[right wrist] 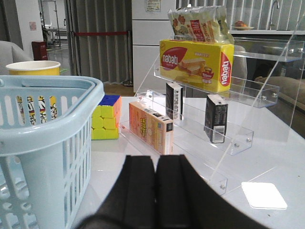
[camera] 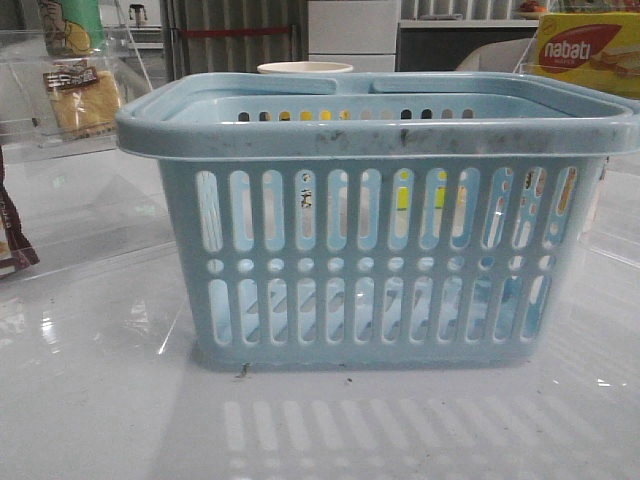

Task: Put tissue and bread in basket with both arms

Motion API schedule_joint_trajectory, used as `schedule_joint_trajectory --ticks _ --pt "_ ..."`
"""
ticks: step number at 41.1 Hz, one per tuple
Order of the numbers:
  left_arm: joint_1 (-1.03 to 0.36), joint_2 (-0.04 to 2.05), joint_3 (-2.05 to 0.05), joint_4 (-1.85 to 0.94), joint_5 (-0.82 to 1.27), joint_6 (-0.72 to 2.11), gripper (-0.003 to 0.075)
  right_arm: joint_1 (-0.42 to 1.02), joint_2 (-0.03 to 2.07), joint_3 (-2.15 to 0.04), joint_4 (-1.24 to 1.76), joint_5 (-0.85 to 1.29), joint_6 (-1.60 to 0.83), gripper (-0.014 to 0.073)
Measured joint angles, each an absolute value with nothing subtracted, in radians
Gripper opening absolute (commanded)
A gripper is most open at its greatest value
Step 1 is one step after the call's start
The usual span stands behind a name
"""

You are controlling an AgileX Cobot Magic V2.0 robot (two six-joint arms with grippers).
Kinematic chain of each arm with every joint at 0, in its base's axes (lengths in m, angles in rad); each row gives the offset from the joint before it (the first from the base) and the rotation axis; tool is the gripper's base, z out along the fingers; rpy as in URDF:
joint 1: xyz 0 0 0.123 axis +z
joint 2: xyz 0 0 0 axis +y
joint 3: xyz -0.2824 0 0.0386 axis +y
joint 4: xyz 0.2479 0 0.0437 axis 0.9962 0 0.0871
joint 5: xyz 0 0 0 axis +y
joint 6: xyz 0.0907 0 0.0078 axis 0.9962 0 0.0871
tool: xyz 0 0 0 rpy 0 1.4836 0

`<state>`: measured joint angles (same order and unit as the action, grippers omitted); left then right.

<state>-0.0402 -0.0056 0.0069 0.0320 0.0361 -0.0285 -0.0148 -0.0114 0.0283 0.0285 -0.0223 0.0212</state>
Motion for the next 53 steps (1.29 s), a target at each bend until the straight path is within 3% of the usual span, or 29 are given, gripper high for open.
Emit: schedule_joint_trajectory --ticks 13,24,39,53 --pt "-0.04 -0.006 -0.02 0.032 -0.03 -0.029 0.0092 -0.015 -0.011 -0.051 0.029 0.008 0.021 0.0067" --pt "-0.04 0.006 -0.324 0.032 0.078 -0.029 0.0092 -0.015 0.03 -0.389 0.029 0.174 0.021 0.0067" --pt "-0.04 0.314 -0.698 0.03 0.446 -0.029 0.0092 -0.015 0.312 -0.702 0.029 0.511 0.021 0.0067" --pt "-0.04 0.55 -0.693 0.024 0.577 -0.029 0.0092 -0.015 0.52 -0.711 0.029 0.736 0.021 0.0067"
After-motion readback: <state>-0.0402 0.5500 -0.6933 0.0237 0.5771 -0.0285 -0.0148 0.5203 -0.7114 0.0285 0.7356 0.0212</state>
